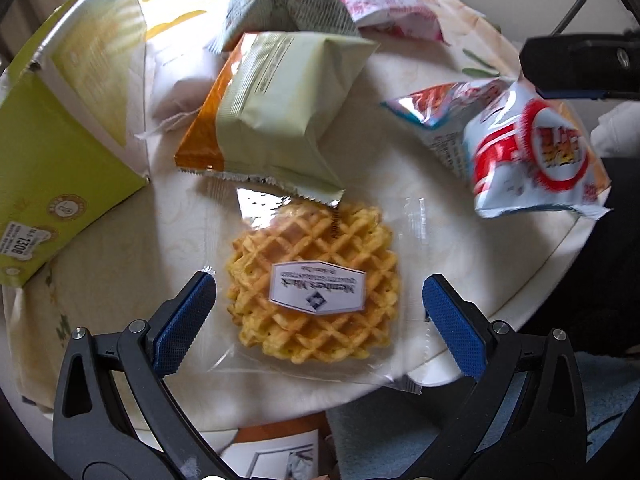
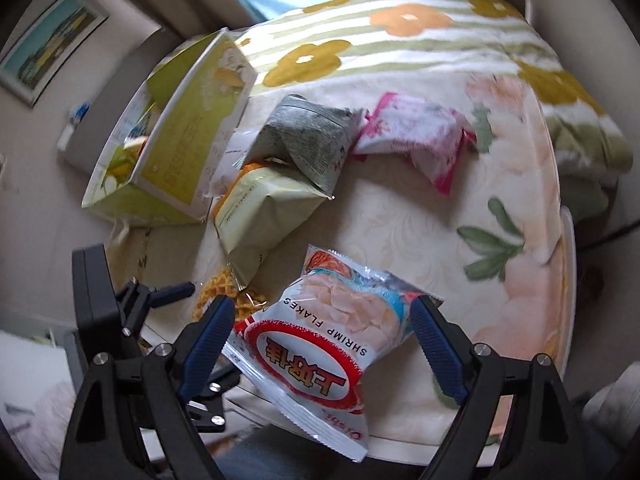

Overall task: Organize snacks
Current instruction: 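Grasp the waffle packet with the left tool while the right tool grasps the shrimp flakes bag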

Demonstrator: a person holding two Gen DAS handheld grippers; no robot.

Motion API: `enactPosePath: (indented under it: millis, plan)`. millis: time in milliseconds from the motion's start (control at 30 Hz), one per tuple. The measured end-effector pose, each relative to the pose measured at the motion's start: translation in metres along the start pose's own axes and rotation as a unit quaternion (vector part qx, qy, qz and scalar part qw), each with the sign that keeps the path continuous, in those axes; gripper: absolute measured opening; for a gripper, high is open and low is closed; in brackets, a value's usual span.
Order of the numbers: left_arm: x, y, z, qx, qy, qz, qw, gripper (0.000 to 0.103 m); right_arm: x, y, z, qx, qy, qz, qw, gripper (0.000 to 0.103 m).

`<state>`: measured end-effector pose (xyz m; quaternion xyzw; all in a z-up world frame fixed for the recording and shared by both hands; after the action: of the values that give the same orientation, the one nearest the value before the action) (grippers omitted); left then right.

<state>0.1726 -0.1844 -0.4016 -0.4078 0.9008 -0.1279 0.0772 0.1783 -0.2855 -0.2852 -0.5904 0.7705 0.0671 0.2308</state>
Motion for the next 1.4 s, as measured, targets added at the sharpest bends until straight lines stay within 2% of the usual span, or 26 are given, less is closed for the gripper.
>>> enactPosePath:
  millis: [300,567,867,1000,1167,1233,1300,1333,1400]
  plan:
    - [-0.003,-0.003,0.009,-0.001,-0.017,0.007,0.9998,0.103,0.017,0.003,0.011,0.009,0.037,0.084,0.996,0.087]
    - [0.000,-0.010,0.014,0.003,-0.026,0.025,0.9993,0.103,0.024,0.015,0.019,0.005,0.031,0.131,0.991,0.094]
    - [-0.001,-0.015,0.019,0.001,-0.029,0.021,0.9993,0.103,0.012,0.020,0.039,-0.024,0.021,0.133,0.991,0.094]
    - [-0.002,-0.017,0.021,0.000,-0.012,0.018,0.9998,0.103,0.009,0.021,0.046,-0.027,0.019,0.135,0.990,0.094]
    - [-0.007,-0.016,0.020,0.006,-0.003,0.028,0.9996,0.102,0.009,0.030,0.059,-0.059,-0.006,0.143,0.988,0.094]
    - [-0.012,-0.012,0.021,0.008,0.002,0.029,0.9995,0.098,0.007,0.030,0.059,-0.054,-0.012,0.134,0.989,0.091]
    - [-0.017,-0.007,0.017,0.016,0.007,0.027,0.9995,0.092,0.004,0.029,0.055,-0.045,-0.019,0.122,0.991,0.082]
    - [-0.019,-0.006,0.016,0.017,0.010,0.027,0.9994,0.090,0.004,0.028,0.053,-0.041,-0.021,0.116,0.992,0.081]
    - [-0.022,-0.003,0.015,0.019,0.015,0.028,0.9993,0.089,0.005,0.028,0.052,-0.037,-0.017,0.113,0.993,0.064]
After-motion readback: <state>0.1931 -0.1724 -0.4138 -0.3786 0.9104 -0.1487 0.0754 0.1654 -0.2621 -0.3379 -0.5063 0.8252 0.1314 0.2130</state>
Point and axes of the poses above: each gripper's, at about its wrist camera, not at the fingertips, and z roughly the way its jaws point, x to its right, y to its underside, the point moved 10 cm from there along z, roughly the way its jaws point, and after that the axes turned 12 degrees about z, right-handed, at the moved point
